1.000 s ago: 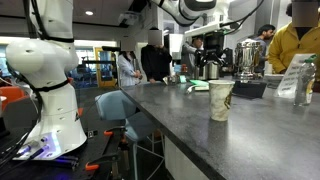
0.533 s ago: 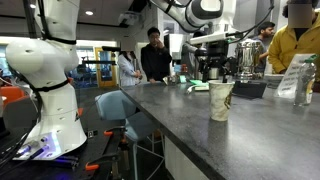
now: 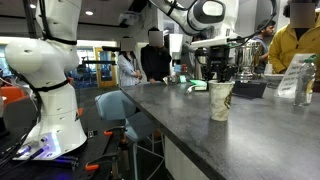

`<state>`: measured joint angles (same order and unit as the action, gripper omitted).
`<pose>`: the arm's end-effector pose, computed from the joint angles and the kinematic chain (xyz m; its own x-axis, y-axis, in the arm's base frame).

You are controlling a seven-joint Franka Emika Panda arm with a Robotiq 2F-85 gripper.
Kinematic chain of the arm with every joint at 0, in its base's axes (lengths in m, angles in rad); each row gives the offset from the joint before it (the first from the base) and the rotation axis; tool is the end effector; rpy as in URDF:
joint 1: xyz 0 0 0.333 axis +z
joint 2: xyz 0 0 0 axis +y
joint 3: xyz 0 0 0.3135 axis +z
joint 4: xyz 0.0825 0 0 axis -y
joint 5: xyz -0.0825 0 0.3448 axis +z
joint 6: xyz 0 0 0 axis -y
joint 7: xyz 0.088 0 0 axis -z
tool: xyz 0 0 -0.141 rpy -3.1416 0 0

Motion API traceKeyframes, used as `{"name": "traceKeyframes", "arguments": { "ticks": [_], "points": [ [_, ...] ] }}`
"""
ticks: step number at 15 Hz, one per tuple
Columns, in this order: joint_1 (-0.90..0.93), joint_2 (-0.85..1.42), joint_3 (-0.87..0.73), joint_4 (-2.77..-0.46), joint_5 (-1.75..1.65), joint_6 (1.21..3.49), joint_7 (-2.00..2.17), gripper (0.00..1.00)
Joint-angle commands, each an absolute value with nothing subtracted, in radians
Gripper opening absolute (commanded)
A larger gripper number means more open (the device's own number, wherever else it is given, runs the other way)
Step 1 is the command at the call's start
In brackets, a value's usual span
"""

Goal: Move the cup forward

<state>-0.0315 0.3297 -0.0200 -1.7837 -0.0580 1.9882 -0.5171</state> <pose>0.5862 -0.0349 0.3448 0.8721 0.4697 -0.1369 0.4725 -0.8812 -0.0133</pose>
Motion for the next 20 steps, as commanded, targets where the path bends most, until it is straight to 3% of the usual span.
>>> {"name": "traceKeyframes", "arguments": {
  "ticks": [1, 3, 4, 6, 20],
  "points": [
    [-0.047, 0.338, 0.001, -1.765, -0.065, 1.973, -0.507, 0.15],
    [-0.045, 0.333, 0.000, -1.769, -0.075, 1.978, -0.494, 0.01],
    [-0.045, 0.330, 0.000, -1.768, -0.076, 1.972, -0.494, 0.00],
    [-0.044, 0.319, -0.003, -1.776, -0.084, 1.974, -0.479, 0.03],
    [-0.104, 0.153, -0.075, -1.946, -0.140, 2.024, -0.264, 0.03]
  ]
}}
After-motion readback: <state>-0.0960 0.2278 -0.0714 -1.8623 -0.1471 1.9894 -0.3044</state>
